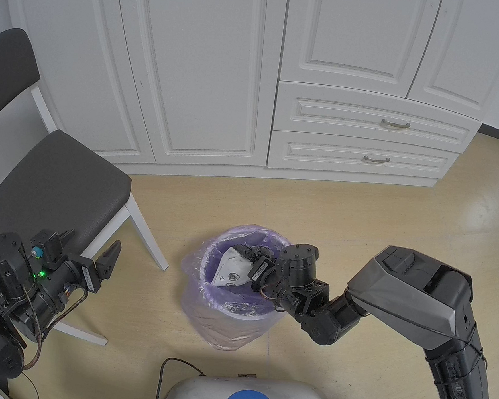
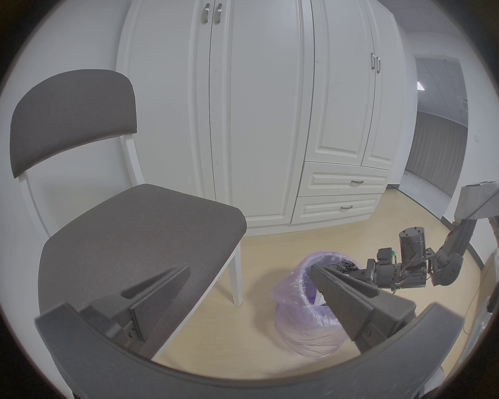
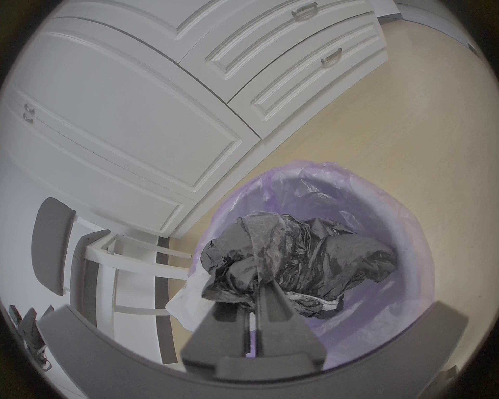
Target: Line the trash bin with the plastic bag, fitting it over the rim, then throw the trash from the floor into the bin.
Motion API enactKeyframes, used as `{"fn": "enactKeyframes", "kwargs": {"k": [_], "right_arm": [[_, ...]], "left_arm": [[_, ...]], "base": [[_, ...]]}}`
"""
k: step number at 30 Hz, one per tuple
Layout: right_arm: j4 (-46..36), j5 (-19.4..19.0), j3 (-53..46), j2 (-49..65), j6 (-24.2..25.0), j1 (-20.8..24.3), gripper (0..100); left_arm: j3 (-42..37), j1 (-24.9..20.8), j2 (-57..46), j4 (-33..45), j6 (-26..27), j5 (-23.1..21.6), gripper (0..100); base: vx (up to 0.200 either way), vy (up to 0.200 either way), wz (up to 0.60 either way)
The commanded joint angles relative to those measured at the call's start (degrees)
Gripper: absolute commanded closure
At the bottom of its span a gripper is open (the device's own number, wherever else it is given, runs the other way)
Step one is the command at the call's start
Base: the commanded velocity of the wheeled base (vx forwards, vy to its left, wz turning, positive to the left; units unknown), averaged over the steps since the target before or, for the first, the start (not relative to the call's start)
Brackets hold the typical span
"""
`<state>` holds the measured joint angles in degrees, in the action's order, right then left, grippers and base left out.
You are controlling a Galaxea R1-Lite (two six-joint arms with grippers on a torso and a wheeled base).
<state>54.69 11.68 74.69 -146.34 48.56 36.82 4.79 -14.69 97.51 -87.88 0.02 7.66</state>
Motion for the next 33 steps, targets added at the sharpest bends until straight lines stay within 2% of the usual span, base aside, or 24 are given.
{"fn": "enactKeyframes", "kwargs": {"k": [1,8,16,26,30,31,33], "right_arm": [[-0.28,0.01,0.98,-0.97,0.05,-0.6,100],[-2.3,0.01,2.65,-2.46,0.05,-1.04,100],[-12.32,0.27,6.08,-2.99,-0.04,-0.96,100],[-10.92,0.8,5.64,-1.23,-0.3,0.01,100],[-9.25,1.33,3.97,-0.35,-2.5,1.07,100],[-6.7,4.76,3.0,-0.97,-11.03,1.68,100],[-3.45,6.43,2.39,-1.76,-14.98,2.21,100]], "left_arm": [[-0.04,0.1,0.22,-0.01,-0.02,-0.01,0],[-0.22,0.1,0.22,-0.1,-0.02,-0.01,0],[-0.31,0.36,0.22,-0.01,-0.02,-0.01,0],[0.13,0.89,0.22,-0.01,-0.02,-0.01,0],[0.48,1.07,0.31,-0.01,-0.02,-0.1,0],[0.75,1.24,0.22,-0.01,-0.02,-0.01,0],[0.83,1.33,0.22,-0.01,-0.02,-0.01,0]], "base": [[0.0,0.0,0.0],[0.0,0.0,0.0],[0.0,0.0,0.0],[0.0,0.0,0.0],[0.0,0.0,0.0],[0.0,0.0,0.0],[0.0,0.0,0.0]]}}
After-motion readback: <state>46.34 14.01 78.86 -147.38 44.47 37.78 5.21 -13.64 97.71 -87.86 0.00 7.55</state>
